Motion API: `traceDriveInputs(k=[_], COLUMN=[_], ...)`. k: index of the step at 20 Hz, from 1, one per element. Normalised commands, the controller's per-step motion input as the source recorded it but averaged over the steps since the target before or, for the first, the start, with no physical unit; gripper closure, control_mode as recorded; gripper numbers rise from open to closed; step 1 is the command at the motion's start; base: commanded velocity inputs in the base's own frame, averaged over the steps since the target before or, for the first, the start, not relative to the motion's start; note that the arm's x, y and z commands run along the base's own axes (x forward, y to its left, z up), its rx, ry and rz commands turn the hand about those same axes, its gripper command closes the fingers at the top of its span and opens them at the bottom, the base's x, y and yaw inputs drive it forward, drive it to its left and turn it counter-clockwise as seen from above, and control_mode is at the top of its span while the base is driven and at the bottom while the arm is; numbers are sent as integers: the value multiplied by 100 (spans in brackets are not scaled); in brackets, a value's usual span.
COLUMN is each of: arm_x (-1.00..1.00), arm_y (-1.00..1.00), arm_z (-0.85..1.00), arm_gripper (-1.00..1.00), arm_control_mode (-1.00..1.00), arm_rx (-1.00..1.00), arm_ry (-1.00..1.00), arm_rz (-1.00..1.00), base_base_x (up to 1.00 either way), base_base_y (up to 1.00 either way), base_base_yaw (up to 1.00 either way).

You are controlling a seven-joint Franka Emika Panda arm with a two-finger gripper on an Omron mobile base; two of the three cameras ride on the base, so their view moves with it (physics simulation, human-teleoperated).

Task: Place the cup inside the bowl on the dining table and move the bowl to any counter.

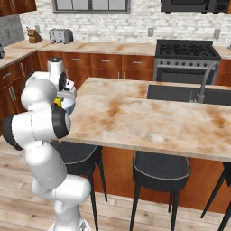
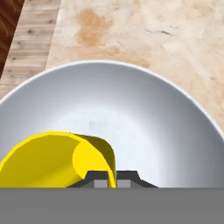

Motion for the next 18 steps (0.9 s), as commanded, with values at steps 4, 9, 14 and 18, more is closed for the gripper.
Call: traceDriveInputs(k=[4, 9, 14, 18], arm_x=[0, -25, -35, -18], arm_y=[0, 2, 0, 0], arm_z=[-8, 0, 0, -4], arm_gripper=[100, 100, 100, 100], arm_control_mode=[-100, -100, -100, -100], arm_rx=[0, 0, 0, 0], arm_ry=[0, 0, 0, 0], arm_rz=[0, 0, 0, 0], base_base_x=[0, 0, 0, 0], base_base_y=[0, 0, 0, 0], base_base_yaw=[0, 0, 0, 0])
